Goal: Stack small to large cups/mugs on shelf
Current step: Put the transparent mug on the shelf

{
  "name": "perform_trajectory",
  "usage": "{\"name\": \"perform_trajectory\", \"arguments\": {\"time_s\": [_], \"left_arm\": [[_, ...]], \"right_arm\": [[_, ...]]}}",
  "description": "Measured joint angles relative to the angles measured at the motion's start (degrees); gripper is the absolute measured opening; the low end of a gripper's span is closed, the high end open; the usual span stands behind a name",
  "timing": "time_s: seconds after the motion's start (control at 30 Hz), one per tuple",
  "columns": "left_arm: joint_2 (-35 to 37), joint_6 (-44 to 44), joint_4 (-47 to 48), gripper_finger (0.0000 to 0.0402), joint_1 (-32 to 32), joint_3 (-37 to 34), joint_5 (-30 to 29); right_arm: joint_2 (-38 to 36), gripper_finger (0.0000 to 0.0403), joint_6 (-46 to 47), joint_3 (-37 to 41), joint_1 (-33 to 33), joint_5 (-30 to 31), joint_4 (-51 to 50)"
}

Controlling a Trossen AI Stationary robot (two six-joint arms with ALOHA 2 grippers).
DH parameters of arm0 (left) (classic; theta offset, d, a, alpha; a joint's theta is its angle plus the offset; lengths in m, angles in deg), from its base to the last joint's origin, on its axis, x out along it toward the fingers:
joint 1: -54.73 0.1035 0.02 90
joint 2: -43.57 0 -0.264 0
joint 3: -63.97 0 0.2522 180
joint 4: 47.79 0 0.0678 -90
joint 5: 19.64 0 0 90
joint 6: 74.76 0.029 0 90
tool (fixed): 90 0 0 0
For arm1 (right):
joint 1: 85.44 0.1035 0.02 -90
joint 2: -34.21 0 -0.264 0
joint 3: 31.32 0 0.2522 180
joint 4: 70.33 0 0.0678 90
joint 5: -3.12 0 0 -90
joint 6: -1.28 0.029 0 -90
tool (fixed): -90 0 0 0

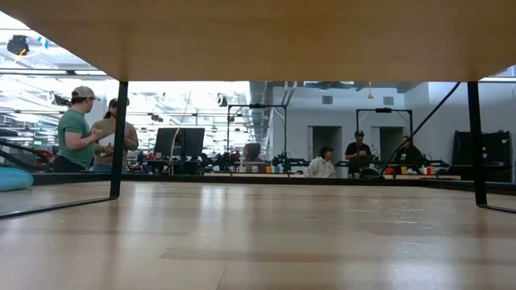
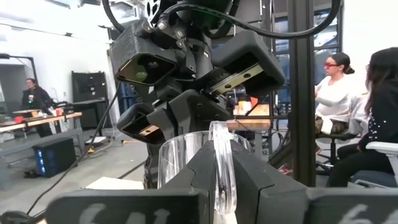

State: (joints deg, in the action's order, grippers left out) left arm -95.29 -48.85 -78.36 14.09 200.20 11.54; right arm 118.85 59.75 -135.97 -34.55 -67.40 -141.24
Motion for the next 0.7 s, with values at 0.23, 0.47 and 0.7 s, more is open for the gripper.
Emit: {"name": "perform_trajectory", "arguments": {"time_s": [0.23,0.47,0.7], "left_arm": [[0.0,-2.18,-0.16,0.0022,0.03,-0.02,-1.46],[0.0,-8.98,-0.43,0.0082,-0.69,-0.02,-4.37],[0.24,-18.63,-0.39,0.0155,-1.39,0.0,-6.89]], "right_arm": [[-0.02,0.0001,-2.59,-0.03,-0.86,-0.37,-0.87],[0.0,0.0,-4.44,-1.27,-1.61,-1.25,-1.28],[0.0,0.0,-6.34,-3.44,-4.51,-4.63,-2.14]]}}
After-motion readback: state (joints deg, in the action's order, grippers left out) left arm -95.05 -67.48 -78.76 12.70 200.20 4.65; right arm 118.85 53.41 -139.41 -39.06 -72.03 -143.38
